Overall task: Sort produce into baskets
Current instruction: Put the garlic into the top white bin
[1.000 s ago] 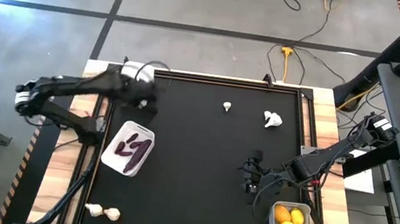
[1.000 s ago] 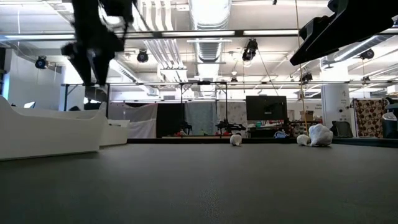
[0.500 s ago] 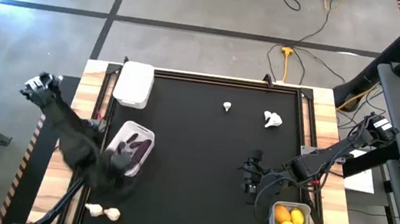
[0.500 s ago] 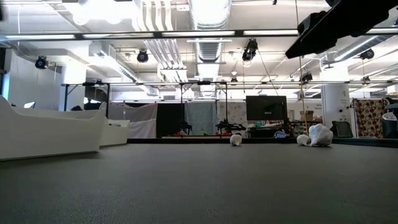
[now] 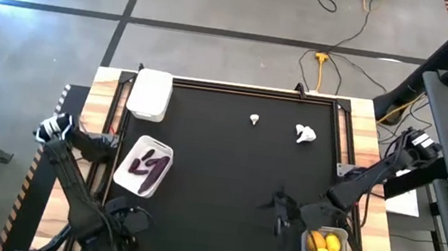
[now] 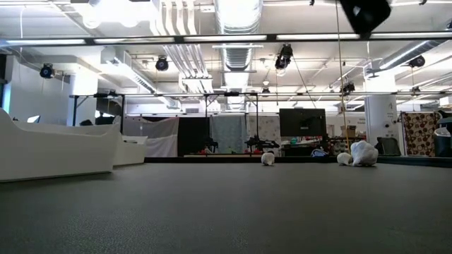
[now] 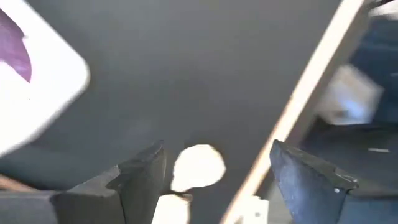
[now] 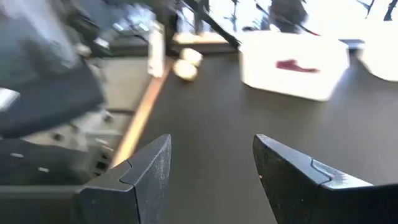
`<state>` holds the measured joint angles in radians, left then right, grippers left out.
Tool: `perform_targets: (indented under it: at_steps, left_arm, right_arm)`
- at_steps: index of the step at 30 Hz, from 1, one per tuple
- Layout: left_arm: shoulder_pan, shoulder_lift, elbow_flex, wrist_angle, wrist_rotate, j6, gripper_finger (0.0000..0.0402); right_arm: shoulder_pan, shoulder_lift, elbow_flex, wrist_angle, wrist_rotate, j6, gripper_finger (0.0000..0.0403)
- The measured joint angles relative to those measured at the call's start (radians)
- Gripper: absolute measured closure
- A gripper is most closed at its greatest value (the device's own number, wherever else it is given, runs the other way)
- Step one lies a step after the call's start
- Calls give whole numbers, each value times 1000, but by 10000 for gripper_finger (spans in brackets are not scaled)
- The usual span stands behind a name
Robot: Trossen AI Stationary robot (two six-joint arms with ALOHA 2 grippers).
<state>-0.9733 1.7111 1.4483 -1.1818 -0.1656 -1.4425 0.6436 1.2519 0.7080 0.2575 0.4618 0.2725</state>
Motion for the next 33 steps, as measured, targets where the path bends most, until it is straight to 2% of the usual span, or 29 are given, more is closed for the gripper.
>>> perform_targets:
  at_steps: [4, 6, 8, 13, 17, 25, 31, 33]
  left_arm:
    - [-2, 78, 104, -108, 0, 92, 134]
    - [-4, 104, 133, -133, 1, 124, 134]
    - [-12, 117, 142, -146, 7, 128, 134]
    - [-55, 145, 128, -131, 125, 120, 125]
    - [-94, 150, 89, -41, 124, 127, 123]
    - [-113, 150, -38, -3, 118, 229, 123]
    - [-112, 149, -141, 212, 120, 295, 122]
    - [-112, 149, -177, 225, 119, 288, 123]
  right_arm:
    - [75, 102, 4, 239, -1, -54, 183]
    - [105, 157, 27, 294, -1, -60, 179]
    - [126, 213, 70, 305, 8, -53, 171]
    - [163, 372, 220, 299, 9, 16, 145]
    - [197, 502, 383, 286, 9, 4, 123]
    - [239, 696, 748, -21, 10, 44, 87]
    - [253, 812, 973, -286, 10, 111, 70]
    - [252, 844, 1028, -361, 9, 140, 69]
